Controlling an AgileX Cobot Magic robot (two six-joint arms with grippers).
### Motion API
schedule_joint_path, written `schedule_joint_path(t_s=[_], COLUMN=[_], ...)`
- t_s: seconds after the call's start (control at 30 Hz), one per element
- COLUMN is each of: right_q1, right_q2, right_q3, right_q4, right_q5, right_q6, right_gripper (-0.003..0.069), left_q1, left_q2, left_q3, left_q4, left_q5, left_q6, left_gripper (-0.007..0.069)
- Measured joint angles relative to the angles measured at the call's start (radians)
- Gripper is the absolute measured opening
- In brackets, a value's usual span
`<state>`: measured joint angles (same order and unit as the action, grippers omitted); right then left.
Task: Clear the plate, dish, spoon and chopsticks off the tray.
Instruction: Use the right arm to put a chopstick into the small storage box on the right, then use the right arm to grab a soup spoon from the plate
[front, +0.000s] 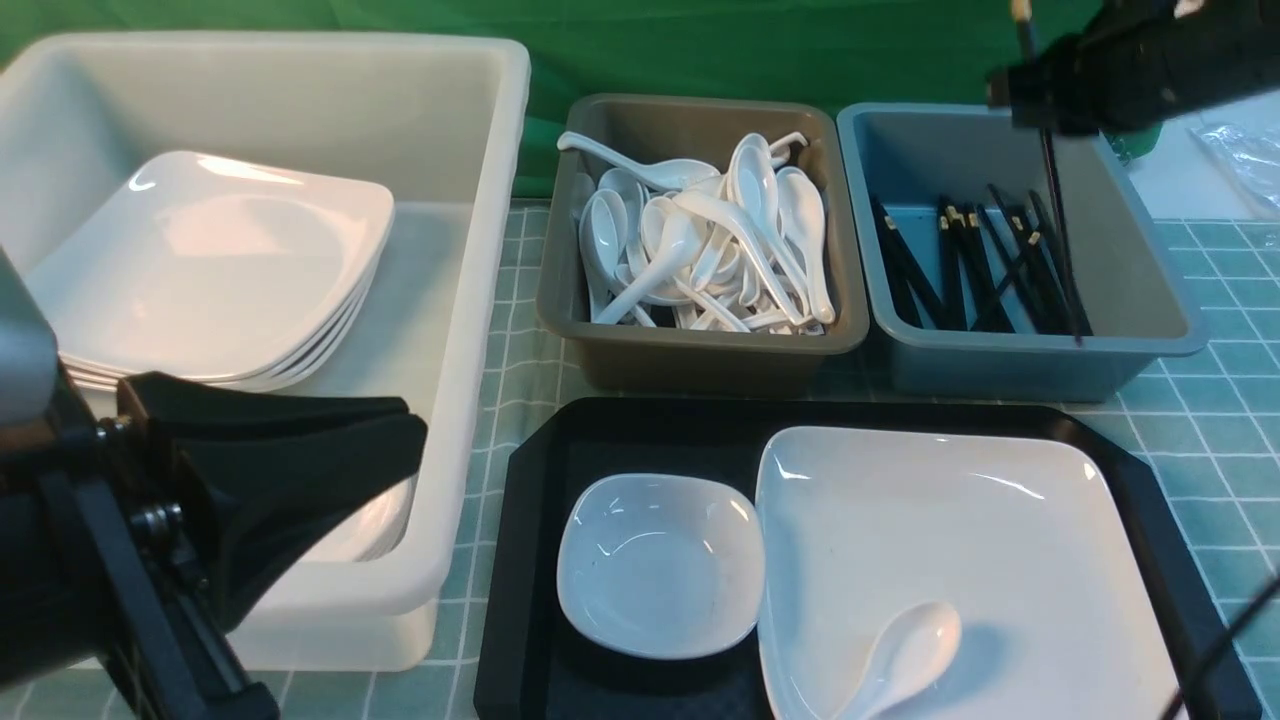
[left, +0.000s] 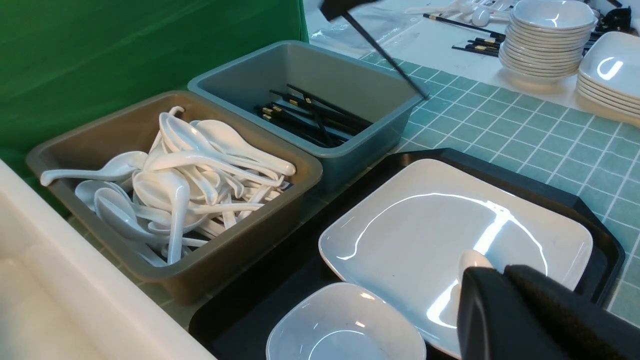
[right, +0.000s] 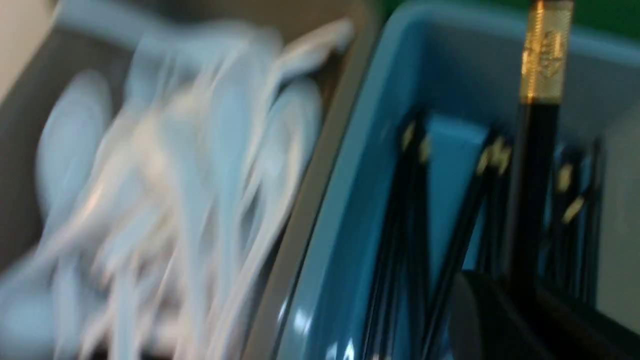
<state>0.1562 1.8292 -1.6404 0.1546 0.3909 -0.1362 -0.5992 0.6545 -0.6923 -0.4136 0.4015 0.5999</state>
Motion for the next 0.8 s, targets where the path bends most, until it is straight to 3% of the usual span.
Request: schedule_joint_path(t_s=[0.23,0.43,0.47,0.57,0.67,0.73,0.8], right_q1=[-0.032,-0.032,-0.032,-0.032,-0.029,-0.004,0.02], right_q2=[0.25,0.271,0.261,0.218,0.17,0.081,0.035], right_q3=[-0.183,-0.191,-0.192,-0.192,-0.192,-0.182,-0.15], right_q4=[-0.001,-0.005,-0.006,-0.007,-0.008,-0.032,-0.044], right_q5=[-0.052,-0.015,0.02,0.128,0.23,0.46,0.538], right_q6=[0.097,0.092,0.091,0.077,0.045,0.013,0.013], right_gripper=[0.0099,0.0301,0.0367,0.0419,0.0395,0.0273,0.0215], left_q1=[0.0,0.0,0.0,0.0,0.0,0.0,0.0], left_q2=[0.0,0.0,0.0,0.0,0.0,0.0,0.0], left_q3=[0.0,0.0,0.0,0.0,0.0,0.0,0.0], left_q4=[0.0,0.0,0.0,-0.004,-0.018,-0.027,-0.027], left_q5=[0.0,0.0,0.0,0.0,0.0,0.004,0.009], left_q6=[0.0,0.003,0.003,0.003,0.003,0.003,0.003], left_gripper=[0.0017,0.0017,0.0017,0.0017,0.0017,0.0017,0.0017])
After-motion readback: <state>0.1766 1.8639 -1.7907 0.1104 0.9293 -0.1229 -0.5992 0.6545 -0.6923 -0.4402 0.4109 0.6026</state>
